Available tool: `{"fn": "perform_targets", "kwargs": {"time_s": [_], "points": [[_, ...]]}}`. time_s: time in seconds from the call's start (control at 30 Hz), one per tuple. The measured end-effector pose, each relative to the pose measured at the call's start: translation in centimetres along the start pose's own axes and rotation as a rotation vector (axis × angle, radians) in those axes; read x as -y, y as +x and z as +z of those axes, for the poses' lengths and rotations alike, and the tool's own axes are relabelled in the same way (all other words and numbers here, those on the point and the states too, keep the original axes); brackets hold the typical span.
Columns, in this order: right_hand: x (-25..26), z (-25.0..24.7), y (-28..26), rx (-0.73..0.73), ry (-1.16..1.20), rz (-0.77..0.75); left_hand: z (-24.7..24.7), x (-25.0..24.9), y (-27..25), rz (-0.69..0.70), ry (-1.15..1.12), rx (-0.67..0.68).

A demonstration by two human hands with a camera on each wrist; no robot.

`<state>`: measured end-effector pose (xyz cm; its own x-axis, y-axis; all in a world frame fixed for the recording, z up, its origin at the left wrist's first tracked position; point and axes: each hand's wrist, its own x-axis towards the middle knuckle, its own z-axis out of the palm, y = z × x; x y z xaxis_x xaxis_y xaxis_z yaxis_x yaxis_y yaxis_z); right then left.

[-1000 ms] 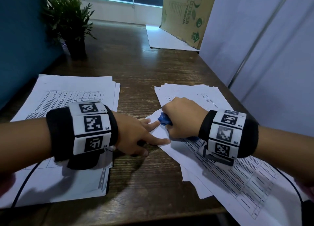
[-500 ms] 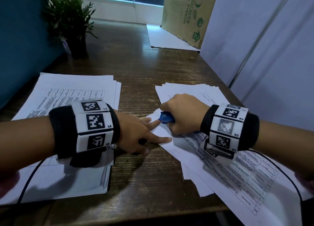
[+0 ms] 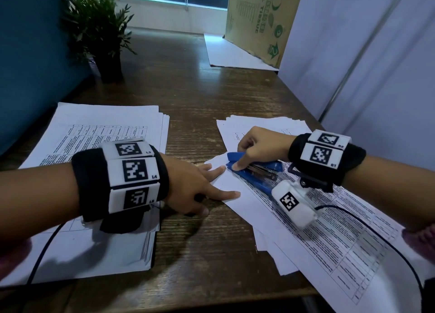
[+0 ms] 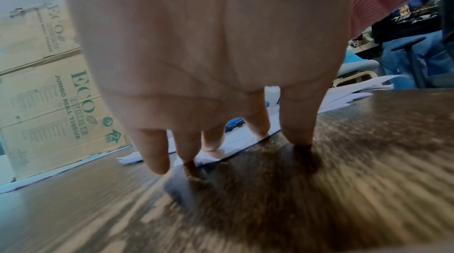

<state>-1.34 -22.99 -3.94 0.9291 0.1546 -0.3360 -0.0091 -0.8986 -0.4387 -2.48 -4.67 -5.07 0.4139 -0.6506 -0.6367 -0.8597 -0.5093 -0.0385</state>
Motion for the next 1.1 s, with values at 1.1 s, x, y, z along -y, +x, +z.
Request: {"fn": "perform_targets", "kwargs": {"time_s": [1.1], "points": [[-2.4,-0.7,-1.1,-0.158,-0.390,-0.129,0.5,0.2,0.0,-0.003,-0.037,-0.030]]}}
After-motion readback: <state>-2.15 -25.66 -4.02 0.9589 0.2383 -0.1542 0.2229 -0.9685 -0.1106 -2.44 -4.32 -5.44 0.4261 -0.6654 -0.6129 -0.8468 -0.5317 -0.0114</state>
